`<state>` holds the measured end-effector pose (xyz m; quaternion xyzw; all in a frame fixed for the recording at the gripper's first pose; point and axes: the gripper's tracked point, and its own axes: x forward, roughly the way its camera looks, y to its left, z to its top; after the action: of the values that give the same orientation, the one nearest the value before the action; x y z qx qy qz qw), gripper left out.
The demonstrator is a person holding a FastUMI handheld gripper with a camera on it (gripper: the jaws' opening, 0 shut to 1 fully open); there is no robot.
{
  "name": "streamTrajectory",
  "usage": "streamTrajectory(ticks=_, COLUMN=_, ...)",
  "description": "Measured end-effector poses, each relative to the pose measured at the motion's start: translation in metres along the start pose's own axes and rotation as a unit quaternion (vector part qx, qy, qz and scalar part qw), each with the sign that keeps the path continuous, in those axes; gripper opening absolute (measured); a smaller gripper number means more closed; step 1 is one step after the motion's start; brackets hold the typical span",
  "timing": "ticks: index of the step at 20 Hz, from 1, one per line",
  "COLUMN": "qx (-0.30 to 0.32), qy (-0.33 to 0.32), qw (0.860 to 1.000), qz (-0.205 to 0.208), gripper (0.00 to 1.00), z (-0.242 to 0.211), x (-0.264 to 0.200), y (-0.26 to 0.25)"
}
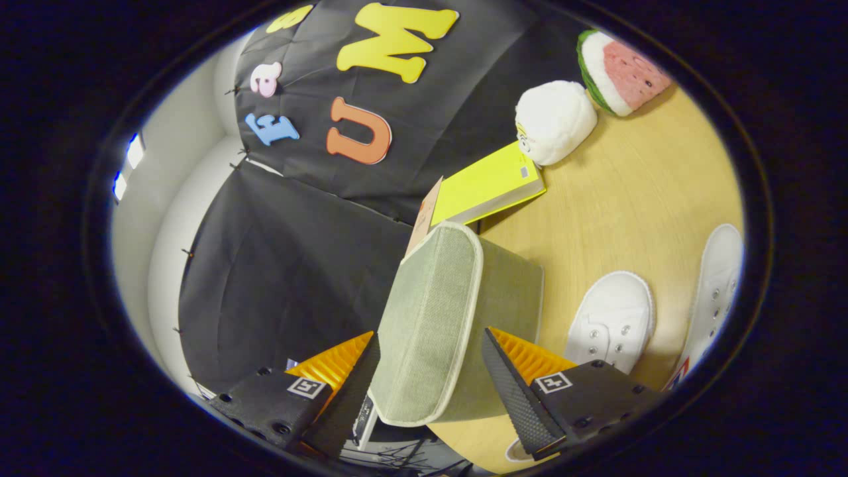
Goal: Open the storage box then place both shoes into the box .Put the left shoe in first, then the right shoe, with the right side of both shoes facing outward in a uniform manner.
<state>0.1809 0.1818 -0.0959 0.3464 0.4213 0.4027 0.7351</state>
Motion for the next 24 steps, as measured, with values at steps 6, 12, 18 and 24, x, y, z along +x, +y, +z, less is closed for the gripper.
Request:
streamTrajectory(ticks=6, qx=0.052, qy=0.085, qw=0.992, qz=0.079, gripper=0.98, z=0.006, x=0.03, y=-0.009)
streamTrajectory(ticks=12, qx=0.078, qy=0.112, qw=0.985, qz=0.101, gripper=0.66, z=0.005, x=0.04, y=-0.012)
streamTrajectory(ticks=18, qx=0.071, qy=0.099, qw=0.988, qz=0.099, gripper=0.05, z=0.018, x=0.024, y=0.002)
streamTrajectory(ticks=24, qx=0.045, qy=0.09, qw=0.992, qz=0.076, gripper=0.05, z=0.027, x=0.01, y=0.058)
